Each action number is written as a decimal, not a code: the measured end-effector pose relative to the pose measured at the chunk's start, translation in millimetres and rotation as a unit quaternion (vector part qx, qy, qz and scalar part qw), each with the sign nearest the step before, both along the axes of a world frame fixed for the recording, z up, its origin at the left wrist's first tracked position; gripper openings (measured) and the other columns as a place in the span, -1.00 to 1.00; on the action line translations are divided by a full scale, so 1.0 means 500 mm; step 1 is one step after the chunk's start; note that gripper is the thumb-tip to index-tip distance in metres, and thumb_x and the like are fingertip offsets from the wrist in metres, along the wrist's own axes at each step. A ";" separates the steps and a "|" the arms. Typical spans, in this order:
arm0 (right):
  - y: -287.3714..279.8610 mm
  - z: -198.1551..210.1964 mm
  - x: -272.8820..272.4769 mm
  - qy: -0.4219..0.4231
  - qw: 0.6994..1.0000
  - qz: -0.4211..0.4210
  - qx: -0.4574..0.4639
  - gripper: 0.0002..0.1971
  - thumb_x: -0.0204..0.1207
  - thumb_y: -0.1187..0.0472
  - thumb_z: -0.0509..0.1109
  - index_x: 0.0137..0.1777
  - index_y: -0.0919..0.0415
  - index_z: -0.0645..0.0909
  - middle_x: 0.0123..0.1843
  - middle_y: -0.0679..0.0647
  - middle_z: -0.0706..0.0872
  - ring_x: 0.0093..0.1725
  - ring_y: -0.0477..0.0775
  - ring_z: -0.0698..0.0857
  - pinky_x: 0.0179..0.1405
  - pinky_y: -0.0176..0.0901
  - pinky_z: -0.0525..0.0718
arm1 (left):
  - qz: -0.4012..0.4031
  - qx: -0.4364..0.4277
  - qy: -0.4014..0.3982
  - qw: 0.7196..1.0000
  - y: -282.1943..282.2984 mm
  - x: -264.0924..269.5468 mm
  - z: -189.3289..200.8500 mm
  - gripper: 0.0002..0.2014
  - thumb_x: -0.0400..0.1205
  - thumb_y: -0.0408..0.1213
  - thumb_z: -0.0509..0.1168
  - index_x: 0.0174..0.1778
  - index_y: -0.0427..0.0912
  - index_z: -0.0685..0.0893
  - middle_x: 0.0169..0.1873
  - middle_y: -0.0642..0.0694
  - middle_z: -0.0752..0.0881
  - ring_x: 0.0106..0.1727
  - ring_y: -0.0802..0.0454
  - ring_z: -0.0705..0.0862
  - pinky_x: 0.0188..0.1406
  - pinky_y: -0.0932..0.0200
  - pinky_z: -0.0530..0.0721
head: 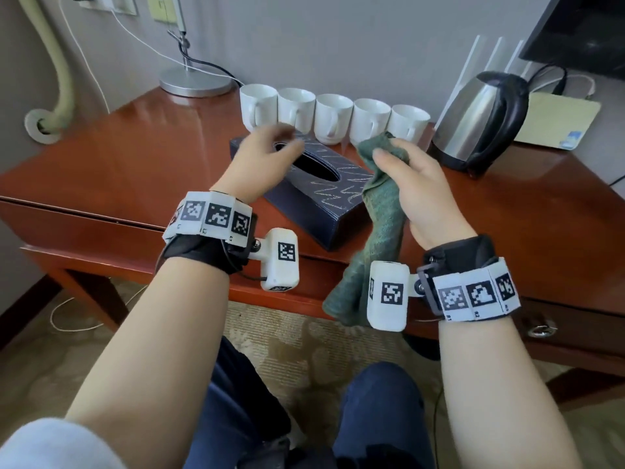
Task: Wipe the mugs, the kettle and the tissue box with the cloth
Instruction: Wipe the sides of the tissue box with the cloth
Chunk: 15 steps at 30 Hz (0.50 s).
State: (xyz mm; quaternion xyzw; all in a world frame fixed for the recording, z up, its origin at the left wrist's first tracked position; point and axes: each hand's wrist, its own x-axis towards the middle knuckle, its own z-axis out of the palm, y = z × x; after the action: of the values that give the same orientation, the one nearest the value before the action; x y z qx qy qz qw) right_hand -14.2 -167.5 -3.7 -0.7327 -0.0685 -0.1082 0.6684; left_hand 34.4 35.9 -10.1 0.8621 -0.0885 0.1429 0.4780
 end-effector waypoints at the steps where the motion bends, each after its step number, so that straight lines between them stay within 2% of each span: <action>1: -0.001 -0.003 -0.003 0.005 1.000 -0.001 0.017 -0.79 0.65 0.28 0.32 0.23 0.20 0.66 0.04 -0.06 0.78 0.10 -0.12 0.72 0.19 -0.22 0.64 | -0.061 0.004 0.025 0.998 -0.008 -0.008 0.007 -0.76 0.73 -0.14 0.24 0.17 -0.18 0.71 0.09 0.02 0.77 0.11 0.09 0.58 0.15 0.23 0.44; 3: -0.002 -0.011 -0.008 0.005 0.998 -0.005 0.060 -0.81 0.65 0.33 0.28 0.09 0.11 0.69 -0.06 -0.10 0.80 0.01 -0.15 0.74 0.08 -0.26 0.65 | -0.136 -0.013 0.053 0.989 -0.022 -0.023 0.018 -0.73 0.77 -0.09 0.17 0.06 -0.11 0.76 -0.05 0.00 0.86 0.00 -0.01 0.63 0.14 0.05 0.54; 4: -0.002 -0.015 -0.011 0.006 0.996 -0.008 0.086 -0.80 0.65 0.35 0.26 0.03 0.11 0.69 -0.12 -0.08 0.80 -0.05 -0.12 0.74 0.04 -0.23 0.64 | -0.149 -0.046 0.056 0.986 -0.030 -0.029 0.025 -0.72 0.78 -0.10 0.14 0.03 -0.07 0.76 -0.08 -0.02 0.86 -0.01 -0.08 0.69 0.16 0.03 0.59; 5: 0.000 -0.017 -0.015 0.011 0.993 -0.006 0.117 -0.79 0.65 0.38 0.23 -0.01 0.15 0.69 -0.17 -0.03 0.80 -0.12 -0.08 0.74 -0.01 -0.19 0.65 | -0.156 -0.085 0.059 0.982 -0.038 -0.036 0.031 -0.71 0.80 -0.15 0.11 0.04 -0.07 0.75 -0.07 -0.03 0.85 0.02 -0.12 0.74 0.11 0.20 0.61; 6: 0.001 -0.016 -0.020 0.020 0.988 0.003 0.151 -0.79 0.66 0.39 0.20 -0.04 0.23 0.67 -0.23 0.03 0.78 -0.20 -0.03 0.73 -0.07 -0.15 0.65 | -0.169 -0.128 0.064 0.975 -0.049 -0.041 0.035 -0.71 0.82 -0.23 0.07 0.06 -0.09 0.73 -0.03 -0.01 0.83 0.06 -0.06 0.76 0.09 0.31 0.64; 7: 0.002 -0.015 -0.026 0.029 0.983 0.023 0.182 -0.78 0.66 0.39 0.16 -0.07 0.31 0.65 -0.30 0.10 0.76 -0.27 0.02 0.71 -0.12 -0.12 0.66 | -0.192 -0.165 0.073 0.965 -0.062 -0.046 0.040 -0.71 0.82 -0.29 0.05 0.09 -0.12 0.72 0.01 0.00 0.81 0.12 0.02 0.76 0.11 0.35 0.65; 9: 0.000 -0.007 -0.041 0.037 0.977 0.083 0.191 -0.73 0.66 0.34 0.08 -0.15 0.42 0.57 -0.38 0.25 0.69 -0.33 0.16 0.67 -0.16 -0.05 0.65 | -0.266 -0.222 0.092 0.934 -0.083 -0.054 0.041 -0.71 0.80 -0.29 0.05 0.12 -0.18 0.71 0.05 -0.04 0.81 0.20 0.04 0.74 0.32 0.21 0.62; 10: -0.001 -0.002 -0.048 0.039 0.976 0.114 0.179 -0.70 0.65 0.29 0.04 -0.15 0.44 0.55 -0.39 0.30 0.66 -0.32 0.21 0.65 -0.14 -0.03 0.64 | -0.301 -0.246 0.103 0.916 -0.090 -0.058 0.039 -0.71 0.75 -0.27 0.08 0.13 -0.23 0.71 0.04 -0.08 0.82 0.19 0.01 0.74 0.35 0.15 0.61; 12: -0.002 0.011 -0.064 0.054 0.971 0.163 0.166 -0.62 0.65 0.22 -0.02 -0.03 0.46 0.57 -0.39 0.34 0.65 -0.30 0.25 0.64 -0.13 -0.03 0.65 | -0.335 -0.260 0.116 0.898 -0.100 -0.063 0.040 -0.68 0.64 -0.29 0.13 0.17 -0.35 0.68 -0.03 -0.15 0.81 0.07 -0.04 0.75 0.27 0.10 0.65; 14: -0.004 0.022 -0.076 0.065 0.963 0.197 0.173 -0.59 0.67 0.20 -0.06 0.19 0.36 0.59 -0.36 0.38 0.68 -0.29 0.28 0.67 -0.13 0.00 0.68 | -0.348 -0.251 0.117 0.895 -0.106 -0.071 0.043 -0.71 0.65 -0.38 0.14 0.20 -0.42 0.63 -0.29 -0.11 0.78 -0.24 -0.01 0.73 -0.01 0.13 0.68; 15: -0.007 0.026 -0.078 0.063 0.963 0.205 0.165 -0.59 0.68 0.22 -0.05 0.23 0.36 0.58 -0.33 0.42 0.69 -0.27 0.31 0.69 -0.12 0.03 0.69 | -0.360 -0.250 0.114 0.892 -0.108 -0.079 0.043 -0.75 0.68 -0.42 0.13 0.19 -0.42 0.61 -0.45 -0.09 0.71 -0.43 0.00 0.66 -0.17 0.16 0.65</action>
State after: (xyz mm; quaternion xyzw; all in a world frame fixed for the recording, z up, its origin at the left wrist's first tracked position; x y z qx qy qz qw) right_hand -53.1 -170.8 9.3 -0.5876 -0.1561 0.0672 0.7911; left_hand -4.9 -18.3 11.6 0.6335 -0.2991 -0.1205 0.7033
